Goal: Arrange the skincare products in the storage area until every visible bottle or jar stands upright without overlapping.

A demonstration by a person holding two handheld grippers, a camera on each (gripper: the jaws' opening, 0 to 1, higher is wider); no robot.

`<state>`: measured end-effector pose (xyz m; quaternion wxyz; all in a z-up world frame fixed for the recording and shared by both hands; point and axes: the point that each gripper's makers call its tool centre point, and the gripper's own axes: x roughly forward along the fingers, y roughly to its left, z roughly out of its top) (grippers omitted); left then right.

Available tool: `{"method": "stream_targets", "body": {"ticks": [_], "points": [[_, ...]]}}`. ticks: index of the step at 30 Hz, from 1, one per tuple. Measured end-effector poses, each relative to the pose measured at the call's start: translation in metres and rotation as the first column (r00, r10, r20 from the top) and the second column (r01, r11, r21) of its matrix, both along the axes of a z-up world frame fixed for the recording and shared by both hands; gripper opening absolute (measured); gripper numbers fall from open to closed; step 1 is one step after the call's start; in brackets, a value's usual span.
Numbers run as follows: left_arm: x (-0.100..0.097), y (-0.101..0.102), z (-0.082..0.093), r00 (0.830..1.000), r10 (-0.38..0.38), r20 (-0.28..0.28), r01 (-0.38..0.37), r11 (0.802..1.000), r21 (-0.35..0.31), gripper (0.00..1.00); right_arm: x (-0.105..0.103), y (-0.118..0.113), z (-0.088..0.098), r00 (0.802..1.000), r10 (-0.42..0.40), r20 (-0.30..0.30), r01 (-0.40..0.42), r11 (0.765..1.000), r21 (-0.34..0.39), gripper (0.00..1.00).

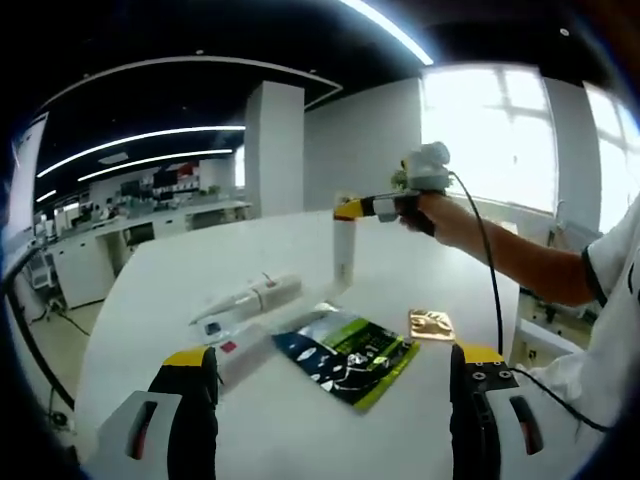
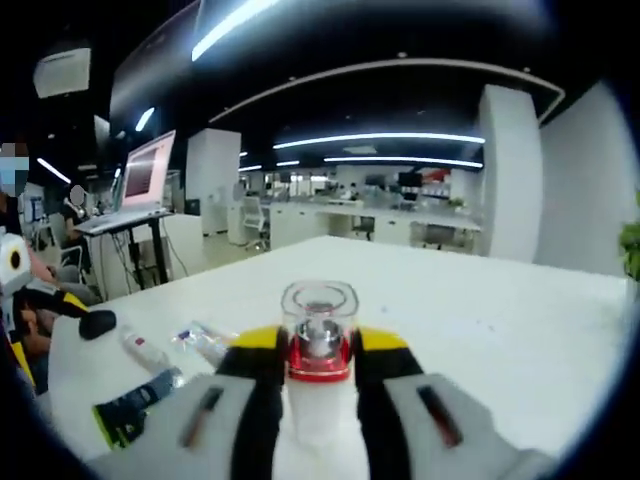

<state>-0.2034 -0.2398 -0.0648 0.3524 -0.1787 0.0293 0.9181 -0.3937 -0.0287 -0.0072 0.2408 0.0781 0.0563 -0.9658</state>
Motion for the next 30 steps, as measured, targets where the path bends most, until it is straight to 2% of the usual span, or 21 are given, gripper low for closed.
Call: {"method": "stream_targets", "body": {"ticks": [14,30], "points": [[0.002,0.000,-0.002,1.000,-0.005,0.005,0.005,1.000,0.000,0.99,-0.002,0.028,0.003,0.991,-0.126,-0.052,0.125,0.992,-0.015,0.26],[0.001,-0.005,-0.002,1.000,0.009,0.006,-0.009,1.000,0.009,0.99,-0.003,0.053,0.004,0.974,-0.212,-0.077,0.210,0.977,-0.033,0.26]]}}
